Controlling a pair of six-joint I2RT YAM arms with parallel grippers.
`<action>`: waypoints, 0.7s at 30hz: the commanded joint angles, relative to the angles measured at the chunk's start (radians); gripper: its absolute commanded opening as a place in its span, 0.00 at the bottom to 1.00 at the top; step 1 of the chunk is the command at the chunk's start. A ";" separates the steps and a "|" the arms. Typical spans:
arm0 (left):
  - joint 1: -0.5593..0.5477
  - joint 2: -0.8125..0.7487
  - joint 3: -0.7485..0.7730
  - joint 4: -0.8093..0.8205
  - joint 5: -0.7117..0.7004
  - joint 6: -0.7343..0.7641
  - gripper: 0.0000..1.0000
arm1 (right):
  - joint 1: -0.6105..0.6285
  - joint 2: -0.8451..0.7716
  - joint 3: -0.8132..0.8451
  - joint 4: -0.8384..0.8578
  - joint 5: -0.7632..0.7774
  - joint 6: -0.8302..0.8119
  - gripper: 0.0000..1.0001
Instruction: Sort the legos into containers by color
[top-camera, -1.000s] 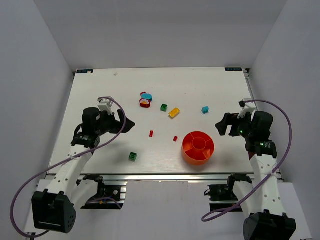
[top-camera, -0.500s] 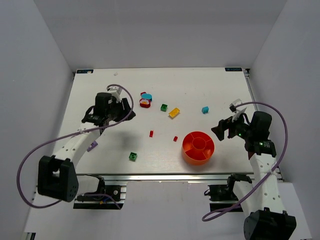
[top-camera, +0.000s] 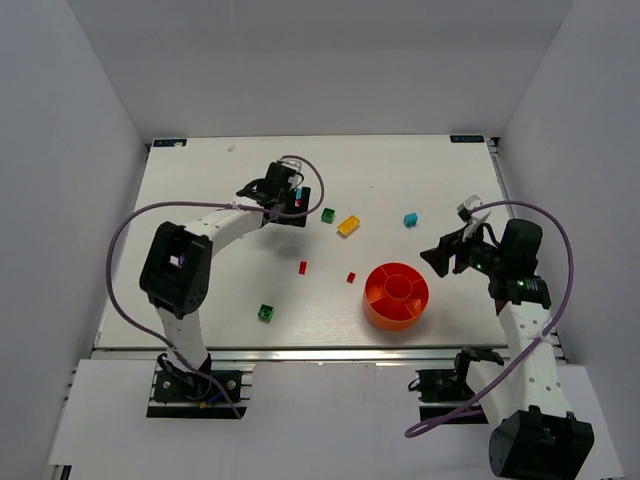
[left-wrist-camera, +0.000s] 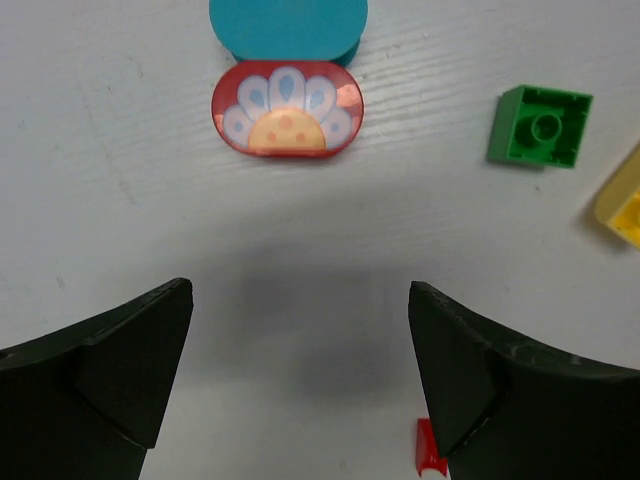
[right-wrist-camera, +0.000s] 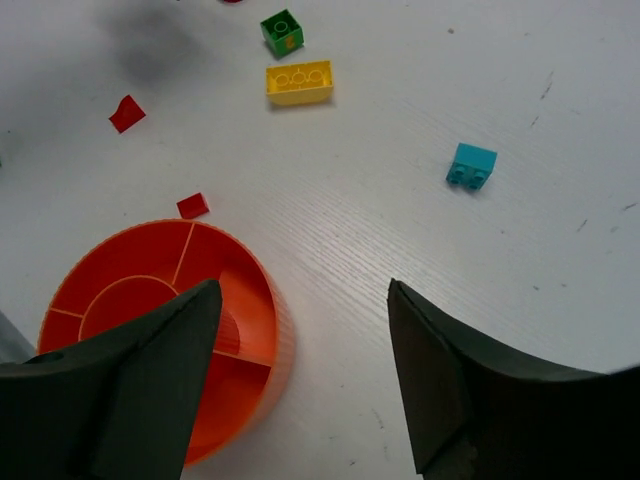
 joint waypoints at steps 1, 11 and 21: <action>-0.010 0.042 0.116 -0.022 -0.131 0.073 0.98 | -0.003 -0.020 0.001 0.041 0.028 0.023 0.74; -0.010 0.252 0.344 -0.093 -0.116 0.107 0.98 | -0.003 -0.024 0.003 0.035 0.032 0.020 0.76; -0.001 0.383 0.516 -0.185 -0.045 0.087 0.98 | -0.003 -0.026 0.001 0.035 0.034 0.017 0.77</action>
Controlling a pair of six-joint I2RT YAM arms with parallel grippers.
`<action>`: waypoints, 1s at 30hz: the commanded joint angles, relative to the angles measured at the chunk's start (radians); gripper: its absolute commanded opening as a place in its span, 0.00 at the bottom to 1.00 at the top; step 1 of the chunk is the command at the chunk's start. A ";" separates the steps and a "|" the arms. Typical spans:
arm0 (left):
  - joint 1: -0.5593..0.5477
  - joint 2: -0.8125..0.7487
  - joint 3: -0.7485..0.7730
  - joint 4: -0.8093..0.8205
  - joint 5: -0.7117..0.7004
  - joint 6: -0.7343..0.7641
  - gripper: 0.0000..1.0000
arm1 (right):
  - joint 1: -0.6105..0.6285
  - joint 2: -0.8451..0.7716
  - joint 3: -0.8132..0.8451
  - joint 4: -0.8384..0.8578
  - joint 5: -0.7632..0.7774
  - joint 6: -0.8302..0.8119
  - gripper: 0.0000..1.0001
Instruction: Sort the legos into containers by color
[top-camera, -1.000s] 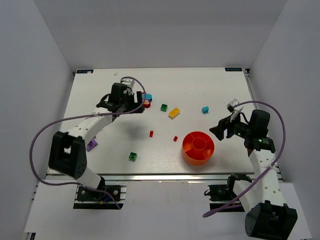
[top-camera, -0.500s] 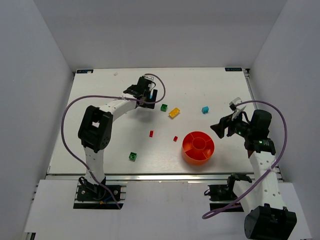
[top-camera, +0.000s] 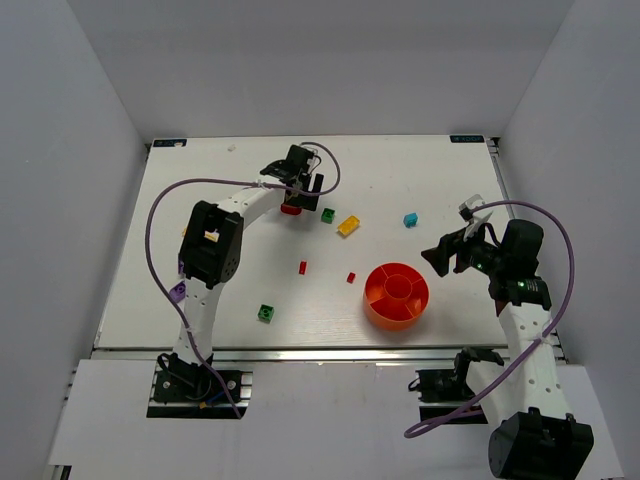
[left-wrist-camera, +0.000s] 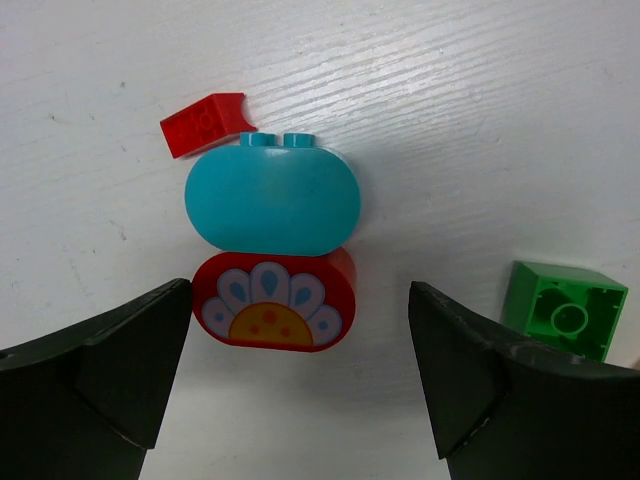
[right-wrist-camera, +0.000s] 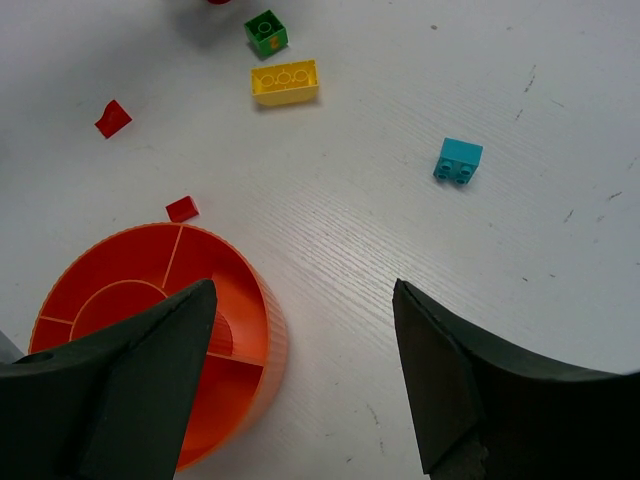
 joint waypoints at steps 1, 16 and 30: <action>0.008 -0.005 0.050 -0.042 0.029 -0.009 0.98 | -0.001 -0.014 0.002 0.023 -0.004 0.000 0.77; 0.018 0.025 0.021 -0.024 0.046 -0.038 0.98 | -0.003 -0.014 -0.004 0.023 -0.002 -0.006 0.77; 0.018 0.000 -0.003 -0.022 0.052 -0.046 0.50 | -0.001 -0.015 -0.007 0.020 -0.010 -0.011 0.74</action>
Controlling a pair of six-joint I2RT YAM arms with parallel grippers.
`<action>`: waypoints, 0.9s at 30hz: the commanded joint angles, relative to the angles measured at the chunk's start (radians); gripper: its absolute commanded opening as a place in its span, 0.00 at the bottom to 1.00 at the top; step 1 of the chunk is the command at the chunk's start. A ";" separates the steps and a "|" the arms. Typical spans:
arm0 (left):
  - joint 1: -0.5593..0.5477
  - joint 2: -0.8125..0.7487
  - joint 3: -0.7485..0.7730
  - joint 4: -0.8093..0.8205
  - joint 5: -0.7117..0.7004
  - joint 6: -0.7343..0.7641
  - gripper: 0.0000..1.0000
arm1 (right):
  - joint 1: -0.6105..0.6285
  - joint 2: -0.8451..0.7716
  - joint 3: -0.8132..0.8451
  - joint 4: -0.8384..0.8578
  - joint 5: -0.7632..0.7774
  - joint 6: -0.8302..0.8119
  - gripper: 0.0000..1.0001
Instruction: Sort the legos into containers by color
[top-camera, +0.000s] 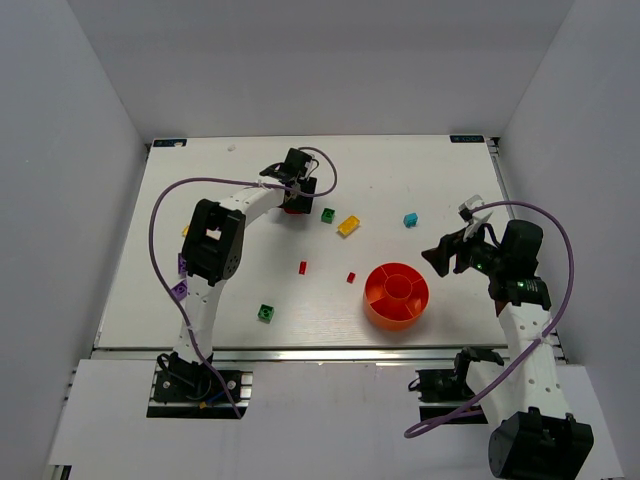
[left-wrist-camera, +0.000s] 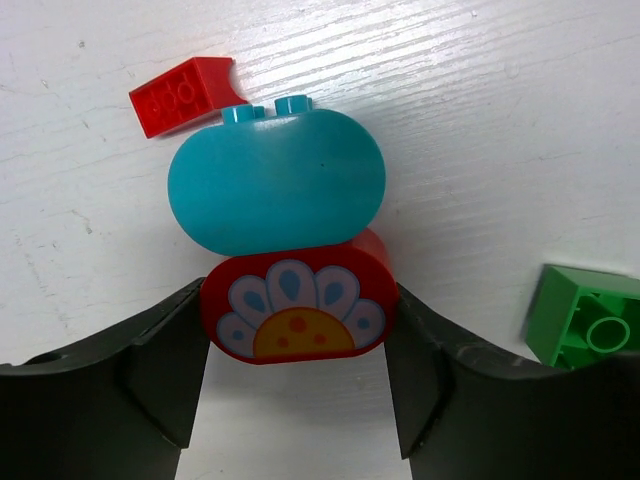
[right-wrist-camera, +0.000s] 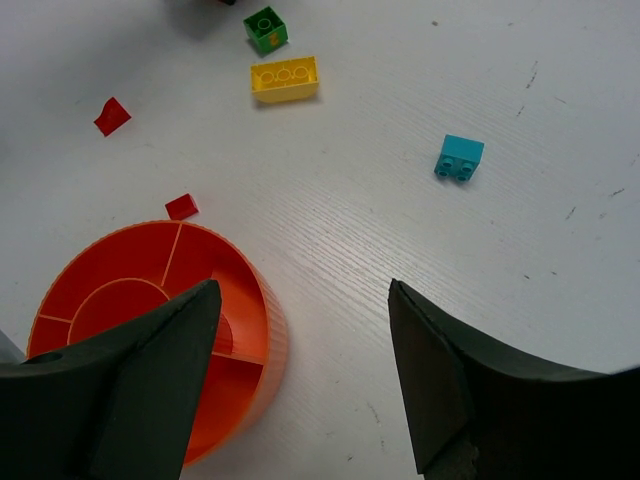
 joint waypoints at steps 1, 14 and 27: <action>0.002 -0.049 -0.019 0.002 0.016 -0.008 0.44 | -0.001 -0.015 -0.003 0.019 -0.015 -0.012 0.73; 0.002 -0.368 -0.249 0.120 0.244 0.021 0.15 | 0.009 0.000 0.010 -0.056 -0.174 -0.111 0.70; -0.032 -0.901 -0.741 0.365 0.908 0.263 0.06 | 0.117 0.521 0.549 -0.371 -0.473 0.098 0.71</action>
